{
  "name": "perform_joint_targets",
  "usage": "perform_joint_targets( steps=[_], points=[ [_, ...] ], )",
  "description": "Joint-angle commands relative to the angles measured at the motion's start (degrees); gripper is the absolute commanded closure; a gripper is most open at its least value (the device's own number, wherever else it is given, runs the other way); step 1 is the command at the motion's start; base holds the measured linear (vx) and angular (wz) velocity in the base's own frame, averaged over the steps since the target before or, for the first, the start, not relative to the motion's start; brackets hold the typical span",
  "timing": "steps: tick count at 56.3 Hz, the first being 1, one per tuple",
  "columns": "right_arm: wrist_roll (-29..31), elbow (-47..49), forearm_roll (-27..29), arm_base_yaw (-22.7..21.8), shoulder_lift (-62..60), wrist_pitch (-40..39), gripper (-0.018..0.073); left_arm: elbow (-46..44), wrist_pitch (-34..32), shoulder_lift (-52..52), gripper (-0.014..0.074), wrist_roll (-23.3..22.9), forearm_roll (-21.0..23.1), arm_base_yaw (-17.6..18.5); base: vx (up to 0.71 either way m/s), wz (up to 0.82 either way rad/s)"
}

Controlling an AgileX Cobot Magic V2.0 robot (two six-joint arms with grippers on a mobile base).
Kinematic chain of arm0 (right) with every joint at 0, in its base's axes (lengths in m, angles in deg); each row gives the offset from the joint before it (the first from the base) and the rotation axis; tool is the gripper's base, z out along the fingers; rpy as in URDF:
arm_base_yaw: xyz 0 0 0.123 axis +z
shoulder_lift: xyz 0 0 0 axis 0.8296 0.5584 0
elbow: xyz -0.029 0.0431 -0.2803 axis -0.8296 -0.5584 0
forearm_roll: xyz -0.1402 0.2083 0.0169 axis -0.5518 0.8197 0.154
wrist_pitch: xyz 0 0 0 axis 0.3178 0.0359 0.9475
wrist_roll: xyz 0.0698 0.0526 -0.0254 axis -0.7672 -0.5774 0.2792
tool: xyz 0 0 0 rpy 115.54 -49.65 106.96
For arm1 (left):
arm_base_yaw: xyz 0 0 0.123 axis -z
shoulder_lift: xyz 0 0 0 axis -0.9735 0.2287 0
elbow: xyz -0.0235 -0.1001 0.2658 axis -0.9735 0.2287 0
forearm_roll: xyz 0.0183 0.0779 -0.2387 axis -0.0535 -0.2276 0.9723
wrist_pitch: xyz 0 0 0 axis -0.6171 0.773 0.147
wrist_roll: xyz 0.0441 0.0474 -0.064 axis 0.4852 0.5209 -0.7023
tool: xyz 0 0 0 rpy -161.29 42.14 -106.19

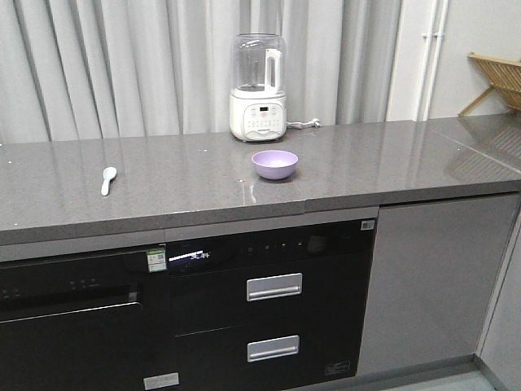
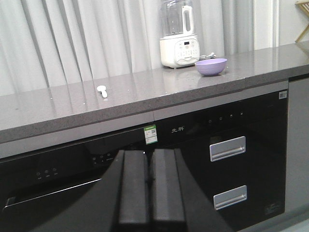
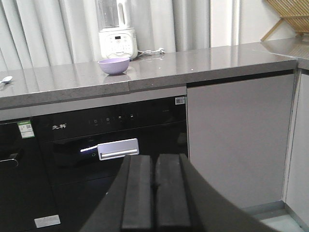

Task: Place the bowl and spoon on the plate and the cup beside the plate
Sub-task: 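Drive the base toward the white spoon and lavender bowl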

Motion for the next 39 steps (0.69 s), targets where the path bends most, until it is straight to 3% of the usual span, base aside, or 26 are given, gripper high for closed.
perform_joint_targets(
  steps=[1,39],
  points=[
    [0.19,-0.19,-0.54,-0.29,-0.25,-4.60,0.0565,-1.41,-4.70,-0.97,0.0599,-0.09,0.33,0.40,0.06,-0.10],
    [0.19,-0.19,-0.54,-0.29,-0.25,-4.60,0.0565,-1.41,-4.70,-0.97,0.0599,-0.09,0.33,0.40,0.07,-0.07]
  ],
)
